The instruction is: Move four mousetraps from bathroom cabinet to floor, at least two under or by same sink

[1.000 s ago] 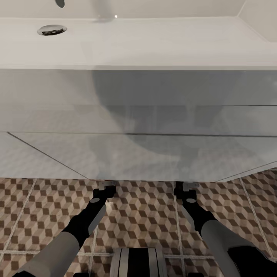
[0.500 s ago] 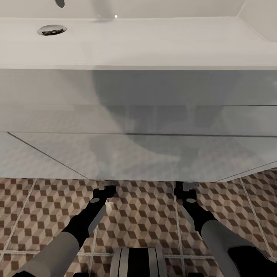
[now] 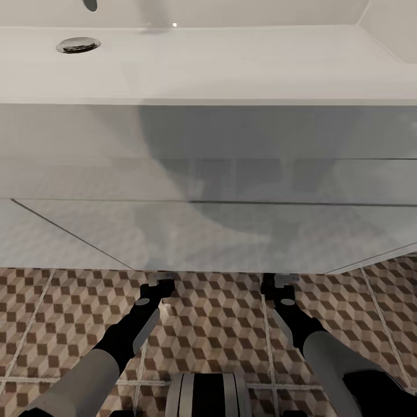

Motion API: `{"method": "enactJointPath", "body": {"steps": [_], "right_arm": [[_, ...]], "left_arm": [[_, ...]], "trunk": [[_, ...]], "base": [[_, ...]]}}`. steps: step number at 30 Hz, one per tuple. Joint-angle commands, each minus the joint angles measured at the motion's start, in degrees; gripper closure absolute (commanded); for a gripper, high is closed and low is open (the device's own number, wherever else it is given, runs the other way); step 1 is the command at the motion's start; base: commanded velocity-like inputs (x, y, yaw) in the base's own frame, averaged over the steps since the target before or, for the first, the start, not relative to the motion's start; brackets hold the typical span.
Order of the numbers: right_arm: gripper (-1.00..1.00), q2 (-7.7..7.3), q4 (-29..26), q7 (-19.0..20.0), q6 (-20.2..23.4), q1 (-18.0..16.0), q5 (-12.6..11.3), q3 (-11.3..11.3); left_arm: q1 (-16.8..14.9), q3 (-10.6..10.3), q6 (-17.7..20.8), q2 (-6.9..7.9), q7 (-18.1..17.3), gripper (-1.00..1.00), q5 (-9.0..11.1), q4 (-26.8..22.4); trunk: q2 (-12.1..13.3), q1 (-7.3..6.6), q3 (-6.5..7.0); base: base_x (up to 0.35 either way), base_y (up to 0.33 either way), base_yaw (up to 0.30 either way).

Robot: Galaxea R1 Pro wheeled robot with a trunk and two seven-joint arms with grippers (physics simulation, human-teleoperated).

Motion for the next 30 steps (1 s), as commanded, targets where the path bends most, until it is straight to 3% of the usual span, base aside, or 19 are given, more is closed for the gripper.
{"method": "enactJointPath", "body": {"steps": [1, 10, 30], "right_arm": [[1.00, -0.03, 0.1, 0.1, -0.2, 0.0, -0.2, 0.4], [1.00, -0.04, 0.1, 3.8, -0.2, 0.0, -0.6, 0.1], [1.00, -0.04, 0.1, 4.4, -0.3, 0.0, -0.4, 0.0]], "left_arm": [[0.0, -0.3, 0.2, 0.05, 0.5, 1.00, 0.4, -0.1], [0.0, -0.4, 0.3, 0.05, 0.5, 1.00, 0.4, -0.1], [0.0, -0.4, 0.3, 0.05, 0.4, 1.00, 0.4, -0.1]], "trunk": [[0.0, -0.01, -0.03], [0.0, -0.01, -0.03], [0.0, -0.01, -0.03]], "base": [[0.000, 0.000, 0.000], [0.000, 0.000, 0.000], [0.000, 0.000, 0.000]]}}
